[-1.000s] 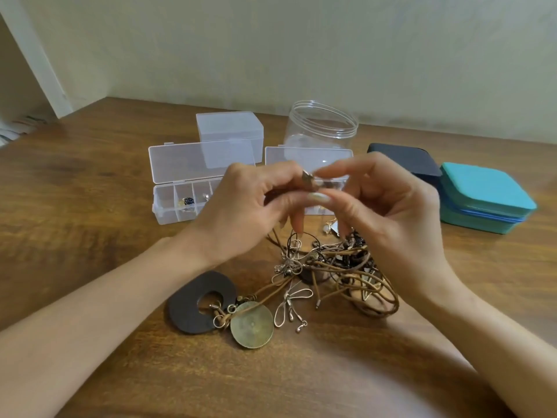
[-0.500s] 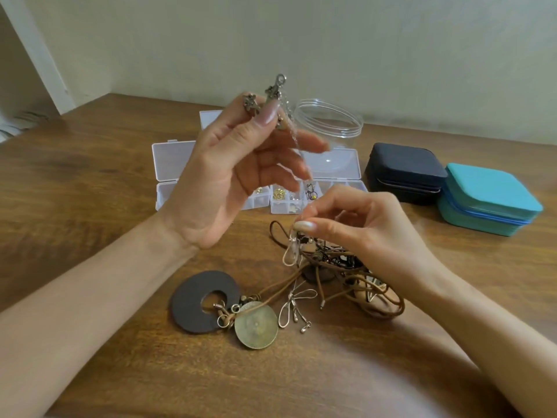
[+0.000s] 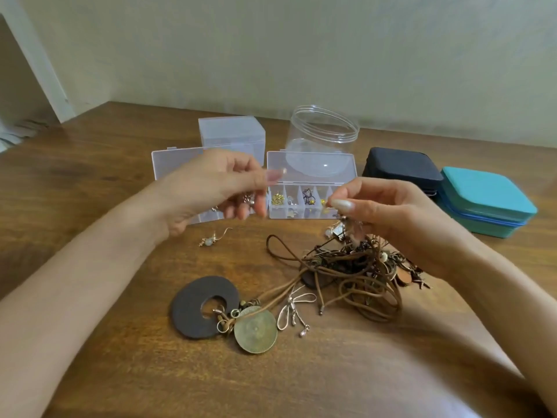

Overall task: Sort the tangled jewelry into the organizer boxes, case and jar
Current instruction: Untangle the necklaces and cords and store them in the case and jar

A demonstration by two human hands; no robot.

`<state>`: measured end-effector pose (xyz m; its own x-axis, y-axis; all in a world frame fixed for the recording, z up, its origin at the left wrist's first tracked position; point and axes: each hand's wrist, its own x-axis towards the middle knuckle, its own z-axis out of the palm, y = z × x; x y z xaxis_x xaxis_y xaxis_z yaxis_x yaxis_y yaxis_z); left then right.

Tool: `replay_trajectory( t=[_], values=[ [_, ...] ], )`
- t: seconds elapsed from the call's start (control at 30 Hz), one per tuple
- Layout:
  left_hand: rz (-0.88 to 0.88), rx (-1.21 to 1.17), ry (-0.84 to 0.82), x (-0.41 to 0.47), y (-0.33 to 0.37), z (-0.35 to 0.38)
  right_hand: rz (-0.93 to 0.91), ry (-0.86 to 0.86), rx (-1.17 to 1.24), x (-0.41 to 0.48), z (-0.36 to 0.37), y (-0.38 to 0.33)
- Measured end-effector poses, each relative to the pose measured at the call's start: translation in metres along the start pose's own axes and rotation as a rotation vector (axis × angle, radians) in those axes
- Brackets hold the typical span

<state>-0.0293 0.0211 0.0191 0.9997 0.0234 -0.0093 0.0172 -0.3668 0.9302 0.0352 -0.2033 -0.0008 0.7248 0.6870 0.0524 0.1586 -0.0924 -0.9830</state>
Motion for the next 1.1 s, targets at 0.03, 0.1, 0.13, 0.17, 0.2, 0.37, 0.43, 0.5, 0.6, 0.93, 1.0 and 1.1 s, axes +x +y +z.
replay_trajectory(
  t=[0.03, 0.1, 0.13, 0.17, 0.2, 0.37, 0.43, 0.5, 0.6, 0.93, 1.0, 1.1],
  values=[
    [-0.032, 0.053, -0.031, 0.000, -0.002, 0.002, 0.004, -0.032, -0.002, 0.000, -0.002, 0.000],
    [-0.072, 0.128, -0.064, 0.002, -0.006, 0.004, -0.002, -0.067, -0.009, 0.001, -0.006, 0.000],
    [-0.082, 0.165, -0.077, 0.003, -0.009, 0.004, -0.008, -0.069, -0.009, 0.000, -0.007, 0.000],
    [-0.092, 0.214, -0.093, 0.004, -0.011, 0.004, -0.014, -0.064, -0.009, 0.001, -0.007, 0.000],
    [-0.106, 0.269, -0.116, 0.006, -0.014, 0.003, -0.019, -0.057, -0.018, 0.000, -0.007, 0.000],
    [-0.175, 0.468, -0.284, 0.008, -0.024, 0.005, -0.035, -0.040, -0.168, 0.000, 0.003, -0.001],
    [-0.179, 0.507, -0.312, 0.008, -0.025, 0.004, -0.039, -0.042, -0.254, 0.000, 0.007, 0.000],
    [-0.179, 0.537, -0.336, 0.008, -0.024, 0.002, -0.037, -0.075, -0.303, 0.000, 0.008, -0.001],
    [-0.147, 0.634, -0.333, 0.009, -0.027, -0.001, -0.048, -0.154, -0.424, -0.002, 0.002, -0.003],
    [-0.114, 0.738, -0.265, 0.009, -0.029, -0.005, -0.218, -0.004, 0.091, 0.001, -0.018, -0.003],
    [-0.112, 0.768, -0.244, 0.009, -0.028, -0.005, -0.189, 0.028, 0.198, 0.002, -0.017, -0.003],
    [-0.090, 0.831, -0.210, 0.010, -0.028, -0.004, -0.180, 0.054, 0.176, 0.001, -0.015, -0.003]
  ],
)
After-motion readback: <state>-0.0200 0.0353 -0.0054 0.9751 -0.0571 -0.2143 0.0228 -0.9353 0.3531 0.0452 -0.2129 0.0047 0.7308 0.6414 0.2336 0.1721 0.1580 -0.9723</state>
